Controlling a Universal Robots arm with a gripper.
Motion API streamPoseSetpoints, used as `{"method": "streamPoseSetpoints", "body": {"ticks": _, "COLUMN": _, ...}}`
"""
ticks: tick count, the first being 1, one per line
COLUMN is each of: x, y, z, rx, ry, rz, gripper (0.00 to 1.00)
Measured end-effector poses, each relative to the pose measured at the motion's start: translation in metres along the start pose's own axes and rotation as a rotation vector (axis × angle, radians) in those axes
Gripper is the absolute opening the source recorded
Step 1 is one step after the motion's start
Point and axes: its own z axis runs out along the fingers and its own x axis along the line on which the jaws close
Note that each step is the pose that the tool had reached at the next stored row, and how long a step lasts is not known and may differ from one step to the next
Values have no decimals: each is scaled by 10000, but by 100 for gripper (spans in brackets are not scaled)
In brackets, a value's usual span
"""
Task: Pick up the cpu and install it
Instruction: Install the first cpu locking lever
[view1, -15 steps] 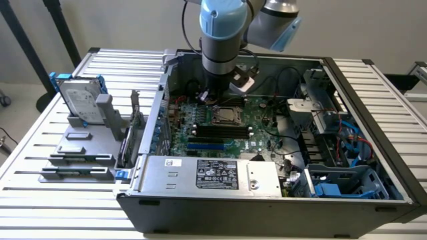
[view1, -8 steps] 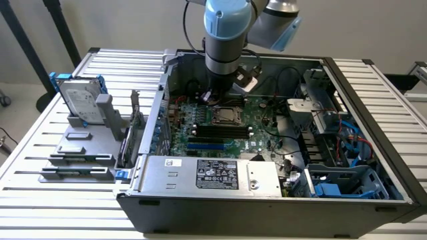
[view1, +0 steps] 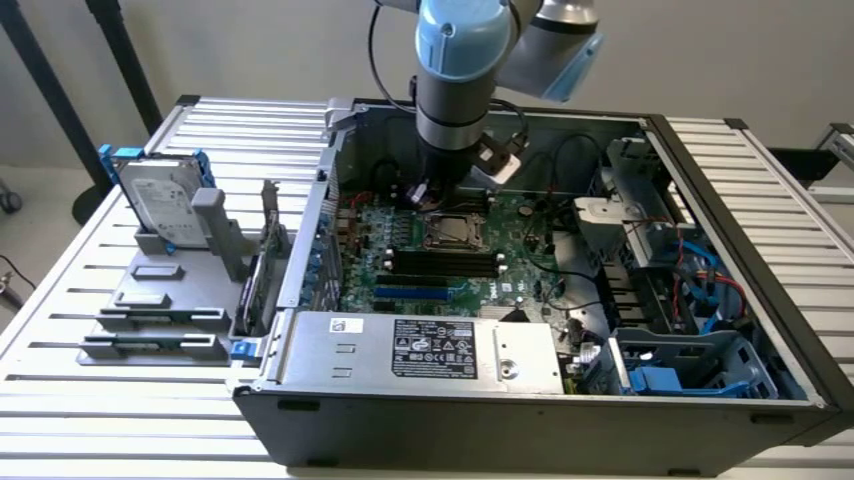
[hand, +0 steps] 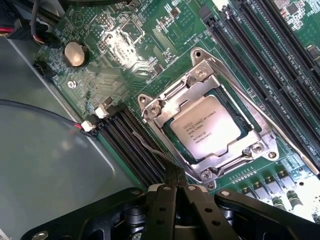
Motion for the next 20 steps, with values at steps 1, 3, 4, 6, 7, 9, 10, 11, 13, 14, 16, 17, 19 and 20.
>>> {"method": "streamPoseSetpoints", "body": {"ticks": 1, "x": 5, "y": 7, "z": 2, "rx": 3, "ry": -4, "rz": -16, "gripper": 11}}
{"method": "streamPoseSetpoints", "body": {"ticks": 3, "x": 15, "y": 20, "z": 6, "rx": 9, "ry": -14, "rz": -47, "gripper": 11}}
{"method": "streamPoseSetpoints", "body": {"ticks": 4, "x": 19, "y": 25, "z": 8, "rx": 10, "ry": -21, "rz": -62, "gripper": 11}}
{"method": "streamPoseSetpoints", "body": {"ticks": 6, "x": 23, "y": 25, "z": 10, "rx": 2, "ry": -46, "rz": -87, "gripper": 11}}
{"method": "streamPoseSetpoints", "body": {"ticks": 7, "x": 28, "y": 23, "z": 13, "rx": -4, "ry": -61, "rz": -99, "gripper": 11}}
{"method": "streamPoseSetpoints", "body": {"ticks": 9, "x": 40, "y": 15, "z": 20, "rx": -15, "ry": -82, "rz": -119, "gripper": 11}}
{"method": "streamPoseSetpoints", "body": {"ticks": 10, "x": 47, "y": 10, "z": 24, "rx": -19, "ry": -90, "rz": -127, "gripper": 11}}
{"method": "streamPoseSetpoints", "body": {"ticks": 11, "x": 52, "y": 6, "z": 27, "rx": -25, "ry": -103, "rz": -134, "gripper": 11}}
{"method": "streamPoseSetpoints", "body": {"ticks": 13, "x": 57, "y": 7, "z": 30, "rx": -37, "ry": -126, "rz": -157, "gripper": 11}}
{"method": "streamPoseSetpoints", "body": {"ticks": 14, "x": 57, "y": 8, "z": 30, "rx": -43, "ry": -138, "rz": -168, "gripper": 11}}
{"method": "streamPoseSetpoints", "body": {"ticks": 16, "x": 60, "y": 11, "z": 30, "rx": -50, "ry": -167, "rz": -199, "gripper": 11}}
{"method": "streamPoseSetpoints", "body": {"ticks": 17, "x": 63, "y": 15, "z": 31, "rx": -49, "ry": -175, "rz": -214, "gripper": 11}}
{"method": "streamPoseSetpoints", "body": {"ticks": 19, "x": 72, "y": 27, "z": 33, "rx": -44, "ry": -187, "rz": -252, "gripper": 11}}
{"method": "streamPoseSetpoints", "body": {"ticks": 20, "x": 78, "y": 34, "z": 34, "rx": -41, "ry": -192, "rz": -269, "gripper": 11}}
